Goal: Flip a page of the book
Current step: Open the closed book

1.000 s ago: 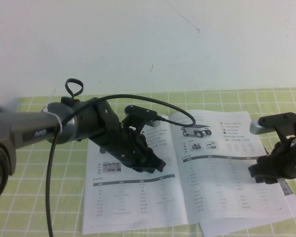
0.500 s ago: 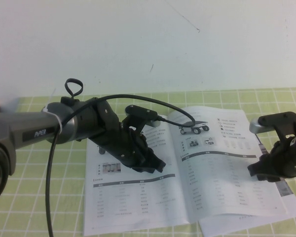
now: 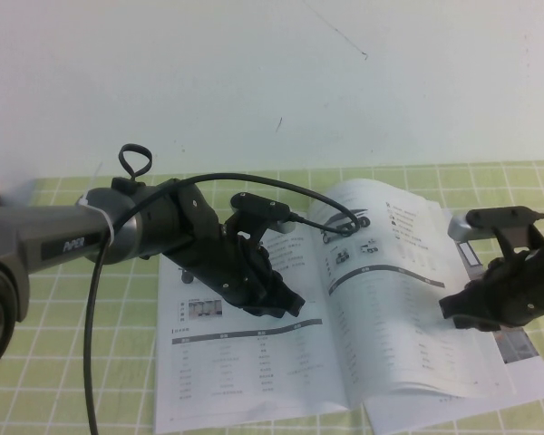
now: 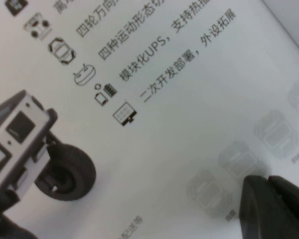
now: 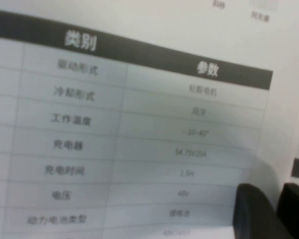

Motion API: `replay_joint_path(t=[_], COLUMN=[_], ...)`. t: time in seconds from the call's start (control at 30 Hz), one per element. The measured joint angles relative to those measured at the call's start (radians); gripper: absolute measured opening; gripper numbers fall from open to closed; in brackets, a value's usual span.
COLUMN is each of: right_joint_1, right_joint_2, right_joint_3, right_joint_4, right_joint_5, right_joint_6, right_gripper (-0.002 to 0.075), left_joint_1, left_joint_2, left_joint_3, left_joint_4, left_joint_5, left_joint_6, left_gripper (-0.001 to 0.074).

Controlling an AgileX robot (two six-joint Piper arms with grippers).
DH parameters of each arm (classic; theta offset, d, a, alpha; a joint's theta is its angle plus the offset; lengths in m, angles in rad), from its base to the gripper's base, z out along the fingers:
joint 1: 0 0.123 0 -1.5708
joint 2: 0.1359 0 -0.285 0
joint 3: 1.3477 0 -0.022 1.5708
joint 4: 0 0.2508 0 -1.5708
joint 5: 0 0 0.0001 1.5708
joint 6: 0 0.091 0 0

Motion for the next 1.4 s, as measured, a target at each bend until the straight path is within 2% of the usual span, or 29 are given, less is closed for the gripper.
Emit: replay_joint_path(t=[0.6, 1.03, 1.1, 1.2, 1.4], right_joint_1=[0.002, -0.005, -0.021, -0.038, -0.04], right_joint_2=[0.013, -0.023, -0.057, -0.111, -0.128], right_joint_3=[0.006, 0.008, 0.008, 0.008, 0.008], right_joint_4=[0.538, 0.57, 0.534, 0.367, -0.227], right_joint_5=[0.089, 0.115, 0.129, 0.134, 0.164], right_joint_6=[-0.529, -0.583, -0.583, -0.528, -0.096], right_gripper=[0.0099, 0.0099, 0.0099, 0.0087, 0.0011], left_joint_1=[0.0, 0.0, 0.0, 0.0, 0.0], left_joint_2=[0.0, 0.002, 0.002, 0.002, 0.005], left_joint_3=[0.0, 0.0, 0.0, 0.0, 0.0], left_joint_4=[-0.014, -0.022, -0.022, -0.023, -0.029], left_joint_5=[0.002, 0.002, 0.002, 0.002, 0.002], left_joint_6=[0.006, 0.006, 0.006, 0.006, 0.009], left_gripper=[-0.0004, -0.0004, -0.0004, -0.0004, -0.0004])
